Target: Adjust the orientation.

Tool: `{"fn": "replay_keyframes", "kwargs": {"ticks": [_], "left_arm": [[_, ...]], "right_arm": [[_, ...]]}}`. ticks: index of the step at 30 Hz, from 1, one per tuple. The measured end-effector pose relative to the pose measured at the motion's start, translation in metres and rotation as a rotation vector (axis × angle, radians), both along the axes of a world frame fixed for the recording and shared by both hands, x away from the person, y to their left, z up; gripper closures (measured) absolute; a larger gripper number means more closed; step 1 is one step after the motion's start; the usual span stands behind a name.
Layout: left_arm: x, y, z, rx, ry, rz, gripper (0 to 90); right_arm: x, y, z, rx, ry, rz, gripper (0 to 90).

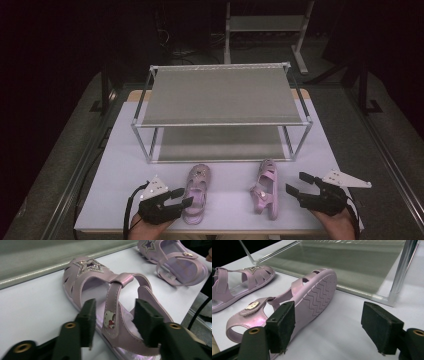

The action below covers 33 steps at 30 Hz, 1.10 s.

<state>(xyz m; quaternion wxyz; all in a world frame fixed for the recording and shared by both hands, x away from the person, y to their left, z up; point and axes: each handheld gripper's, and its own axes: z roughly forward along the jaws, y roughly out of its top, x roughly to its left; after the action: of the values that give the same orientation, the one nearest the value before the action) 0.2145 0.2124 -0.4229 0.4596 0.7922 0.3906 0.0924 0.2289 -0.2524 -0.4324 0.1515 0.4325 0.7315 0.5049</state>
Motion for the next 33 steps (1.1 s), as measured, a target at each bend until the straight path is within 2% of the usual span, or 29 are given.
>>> {"fn": "replay_keyframes", "kwargs": {"ticks": [3,10,13,15,18,22,23,26,28,31,33], "left_arm": [[-0.001,0.000,0.000,-0.003,0.008,0.009,67.0],[-0.001,0.002,-0.001,-0.018,0.024,0.046,76.8],[-0.004,0.000,0.001,-0.006,-0.003,0.094,79.5],[-0.004,0.000,0.002,-0.021,-0.005,0.103,81.2],[-0.005,0.002,0.004,-0.076,-0.005,0.121,83.1],[-0.008,-0.001,0.010,-0.088,-0.037,0.132,83.6],[-0.011,-0.004,0.014,-0.092,-0.059,0.136,83.6],[-0.011,-0.005,0.016,-0.125,-0.073,0.149,83.7],[-0.010,-0.005,0.016,-0.158,-0.086,0.171,83.6],[-0.007,-0.006,0.016,-0.168,-0.100,0.182,83.6],[-0.002,-0.007,0.017,-0.171,-0.128,0.199,83.6]], "right_arm": [[0.000,0.001,0.000,-0.002,-0.004,0.003,26.9],[-0.002,0.002,0.002,-0.007,-0.014,0.005,26.9],[-0.002,0.002,0.003,-0.003,-0.017,0.000,27.0],[-0.003,0.001,0.003,-0.002,-0.019,-0.003,27.0],[-0.004,-0.001,0.004,0.002,-0.025,-0.008,27.0],[-0.005,-0.004,0.005,0.009,-0.028,-0.017,27.0],[-0.006,-0.006,0.005,0.016,-0.031,-0.022,27.0],[-0.006,-0.007,0.005,0.020,-0.033,-0.028,27.0],[-0.007,-0.007,0.005,0.020,-0.033,-0.027,27.0],[-0.007,-0.007,0.006,0.018,-0.033,-0.026,27.0],[-0.007,-0.006,0.006,0.018,-0.033,-0.025,27.0]]}}
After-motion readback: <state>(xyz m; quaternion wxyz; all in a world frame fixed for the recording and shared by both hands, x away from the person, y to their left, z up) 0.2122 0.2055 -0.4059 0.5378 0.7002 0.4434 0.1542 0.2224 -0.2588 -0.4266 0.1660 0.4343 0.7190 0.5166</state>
